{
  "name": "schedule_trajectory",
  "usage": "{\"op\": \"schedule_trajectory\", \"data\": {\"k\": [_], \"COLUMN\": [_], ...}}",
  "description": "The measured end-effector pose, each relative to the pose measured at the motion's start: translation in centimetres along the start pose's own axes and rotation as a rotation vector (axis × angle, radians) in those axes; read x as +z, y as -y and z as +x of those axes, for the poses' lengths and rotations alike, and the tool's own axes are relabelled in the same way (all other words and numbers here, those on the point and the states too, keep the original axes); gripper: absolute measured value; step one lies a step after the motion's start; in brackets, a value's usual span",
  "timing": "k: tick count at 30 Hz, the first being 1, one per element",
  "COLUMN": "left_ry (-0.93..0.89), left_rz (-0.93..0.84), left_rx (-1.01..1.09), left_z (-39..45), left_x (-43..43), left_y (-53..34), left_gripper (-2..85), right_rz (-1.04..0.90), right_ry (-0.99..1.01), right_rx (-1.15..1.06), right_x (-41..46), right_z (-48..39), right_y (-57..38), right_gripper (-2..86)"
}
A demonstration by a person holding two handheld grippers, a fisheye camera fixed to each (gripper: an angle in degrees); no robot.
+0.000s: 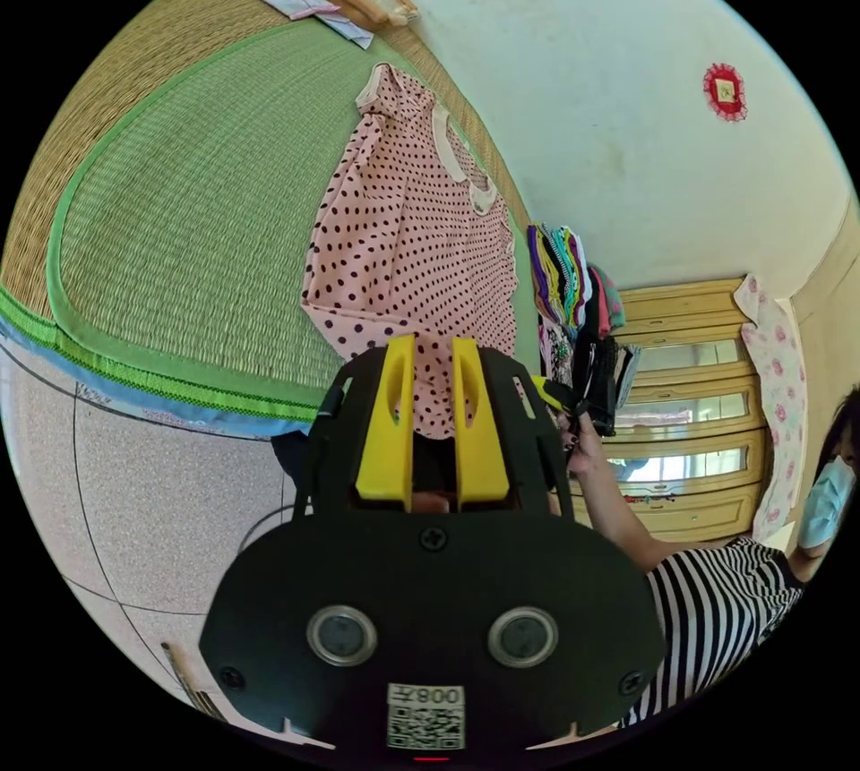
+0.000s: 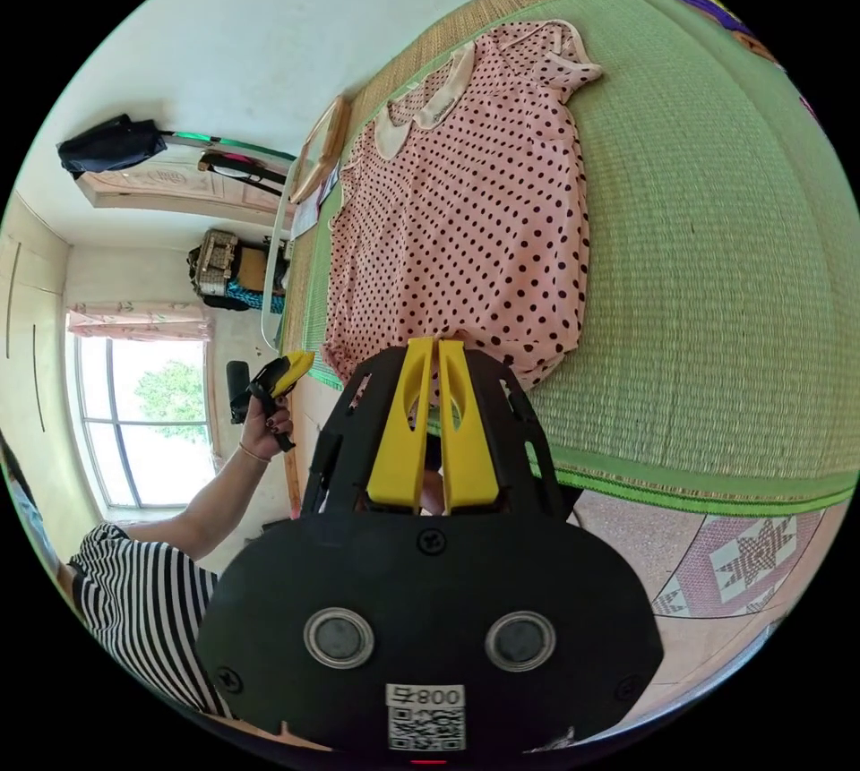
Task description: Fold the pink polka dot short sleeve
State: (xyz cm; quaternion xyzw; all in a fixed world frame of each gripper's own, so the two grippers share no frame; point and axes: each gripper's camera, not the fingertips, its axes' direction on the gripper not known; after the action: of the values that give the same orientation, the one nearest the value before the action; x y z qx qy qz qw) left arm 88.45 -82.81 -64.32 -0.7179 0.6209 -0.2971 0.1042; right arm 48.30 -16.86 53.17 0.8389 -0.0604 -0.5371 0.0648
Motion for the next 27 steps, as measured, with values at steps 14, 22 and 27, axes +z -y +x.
{"op": "schedule_trajectory", "data": {"k": [14,22,27], "left_ry": [0.258,0.507,0.448], "left_rz": [-0.196,-0.281,-0.184], "left_rx": [0.232,0.302,0.289], "left_z": [9.6,13.2,14.7], "left_x": [3.3,6.2,1.3], "left_y": [2.5,3.4,2.5], "left_gripper": [9.7,5.5,2.1], "right_rz": [-0.077,-0.053,-0.054], "right_ry": [-0.035,-0.022,-0.004], "right_rx": [0.013,0.019,0.013], "right_x": [2.3,0.9,0.3], "right_z": [0.3,0.9,0.9], "right_y": [3.6,2.0,1.3], "right_gripper": [0.5,0.3,0.3]}}
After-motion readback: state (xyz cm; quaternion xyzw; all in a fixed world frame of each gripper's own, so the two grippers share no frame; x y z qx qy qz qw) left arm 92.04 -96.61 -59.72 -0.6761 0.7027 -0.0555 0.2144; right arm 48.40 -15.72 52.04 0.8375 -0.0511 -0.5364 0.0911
